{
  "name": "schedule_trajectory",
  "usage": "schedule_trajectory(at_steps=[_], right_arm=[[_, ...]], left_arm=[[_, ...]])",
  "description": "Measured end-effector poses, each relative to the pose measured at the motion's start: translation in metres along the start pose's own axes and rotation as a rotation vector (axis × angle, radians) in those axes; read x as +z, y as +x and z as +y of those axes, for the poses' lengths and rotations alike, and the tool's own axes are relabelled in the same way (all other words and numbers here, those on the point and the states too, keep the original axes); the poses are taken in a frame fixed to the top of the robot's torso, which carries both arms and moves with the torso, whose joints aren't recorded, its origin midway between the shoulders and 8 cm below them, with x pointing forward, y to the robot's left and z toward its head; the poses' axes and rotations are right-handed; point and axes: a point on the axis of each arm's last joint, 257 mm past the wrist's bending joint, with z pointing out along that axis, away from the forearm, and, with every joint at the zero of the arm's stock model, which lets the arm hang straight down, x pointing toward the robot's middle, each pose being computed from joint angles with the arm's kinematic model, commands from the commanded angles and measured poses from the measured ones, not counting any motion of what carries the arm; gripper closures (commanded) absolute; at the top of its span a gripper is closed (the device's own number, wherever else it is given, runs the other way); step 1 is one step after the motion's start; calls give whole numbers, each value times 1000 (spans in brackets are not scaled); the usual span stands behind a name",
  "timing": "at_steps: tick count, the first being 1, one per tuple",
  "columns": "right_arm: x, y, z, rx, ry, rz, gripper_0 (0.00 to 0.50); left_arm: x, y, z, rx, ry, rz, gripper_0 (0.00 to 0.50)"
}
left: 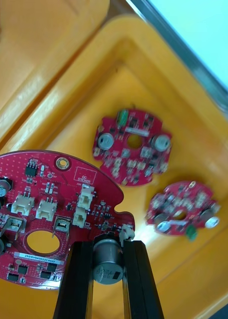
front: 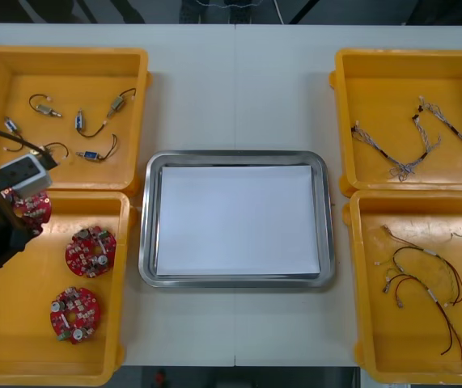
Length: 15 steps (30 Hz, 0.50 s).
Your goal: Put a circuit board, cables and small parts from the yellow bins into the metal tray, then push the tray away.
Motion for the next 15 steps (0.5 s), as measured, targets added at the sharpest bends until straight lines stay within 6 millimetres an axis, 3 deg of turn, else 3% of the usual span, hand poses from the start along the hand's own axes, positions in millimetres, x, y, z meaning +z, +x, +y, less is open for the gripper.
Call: schedule_trajectory(at_steps=[4,12,15], right_arm=[[-23,-8,4,-31,11,-10,500],[-64,-6,23,-107,-1,34,500],[-77,-14,32,-133,-20,21,500]], left_arm=[[3,-24,-17,-84,27,-13,500],[10,-68,-52,71,28,-35,500],[13,-83,-64,95,29,-43,500]])
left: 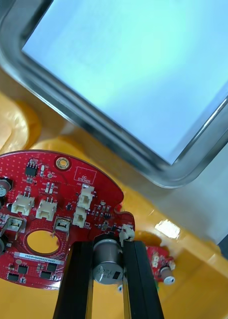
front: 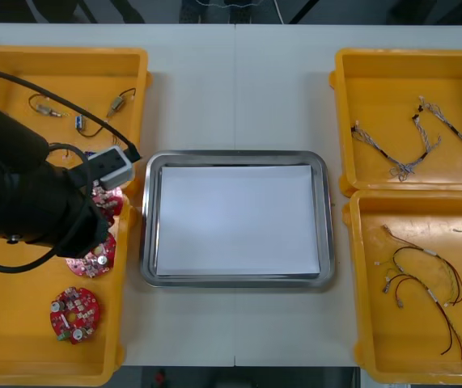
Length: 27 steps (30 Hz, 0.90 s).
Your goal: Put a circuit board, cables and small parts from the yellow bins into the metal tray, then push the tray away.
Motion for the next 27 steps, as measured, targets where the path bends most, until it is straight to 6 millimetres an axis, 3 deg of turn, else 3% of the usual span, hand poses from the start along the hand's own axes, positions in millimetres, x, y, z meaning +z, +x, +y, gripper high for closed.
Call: schedule_trajectory(at_steps=[5,11,19,27], right_arm=[[-25,-31,13,-86,21,-91,500],[-47,-42,31,-211,38,-127,500],[-55,-53,58,-330,27,-143,500],[-53,-64,85,-432,2,-141,500]], left_arm=[[7,-22,-18,-68,9,-27,498],[19,-42,-39,-181,8,-37,500],[47,-68,-60,-140,-4,-35,500],[82,-76,-75,-195,15,-32,498]])
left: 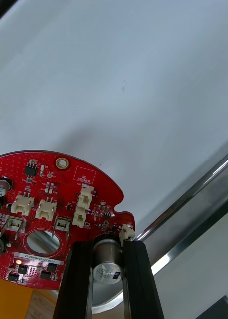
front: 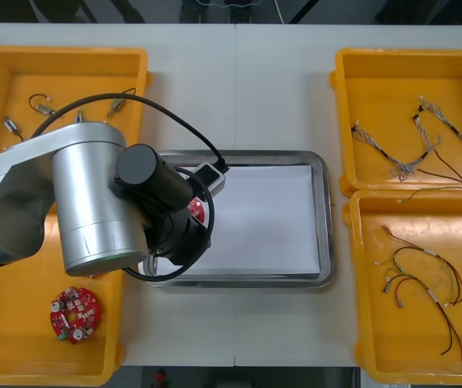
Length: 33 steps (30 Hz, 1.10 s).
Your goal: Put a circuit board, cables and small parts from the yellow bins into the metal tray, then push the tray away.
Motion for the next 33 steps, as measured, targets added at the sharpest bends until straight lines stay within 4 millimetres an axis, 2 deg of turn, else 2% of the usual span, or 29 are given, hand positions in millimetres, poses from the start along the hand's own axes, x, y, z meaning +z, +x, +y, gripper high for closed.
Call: schedule_trajectory(at_steps=[8,20,21,23,26,33], right_arm=[[1,-15,17,-80,-14,-10,500],[0,-17,24,-108,-21,-14,500],[0,-17,24,-109,-20,-14,500],[0,-16,23,-110,-19,-12,500],[0,-16,23,-111,-17,-11,500],[0,-16,22,-111,-14,-10,500]], left_arm=[[31,8,0,-84,-5,6,500],[40,13,-13,-60,22,1,493],[40,14,-14,-57,23,0,418],[42,14,-15,-51,23,-3,155],[43,14,-17,-43,23,-10,97],[44,14,-19,-74,27,-12,20]])
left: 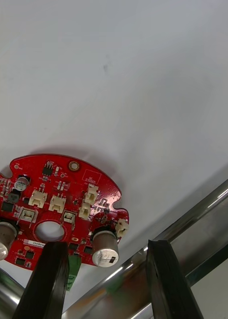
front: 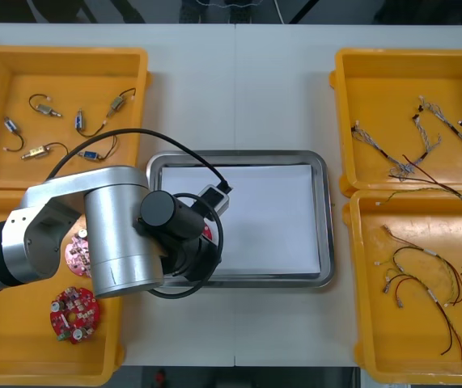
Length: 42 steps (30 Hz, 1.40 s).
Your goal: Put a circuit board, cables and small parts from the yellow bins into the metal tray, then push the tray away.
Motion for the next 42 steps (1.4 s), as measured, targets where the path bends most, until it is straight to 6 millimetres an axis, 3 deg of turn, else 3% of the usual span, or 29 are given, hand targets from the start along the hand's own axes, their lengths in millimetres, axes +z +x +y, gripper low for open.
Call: schedule_trajectory(at_steps=[9,16,23,31,42], right_arm=[[0,0,-1,1,5,0,500],[0,0,-1,0,5,-1,500],[-3,-8,11,-47,-14,-17,500],[1,-38,42,-209,-46,-23,500],[18,-81,95,-412,-55,-57,500]], left_arm=[[-5,-7,0,-39,-1,-13,0],[-41,-31,18,-96,-32,-35,0],[-77,-48,50,-139,-107,-11,0],[-114,-66,94,-265,-154,-8,0],[-130,-64,172,-493,-234,21,0]])
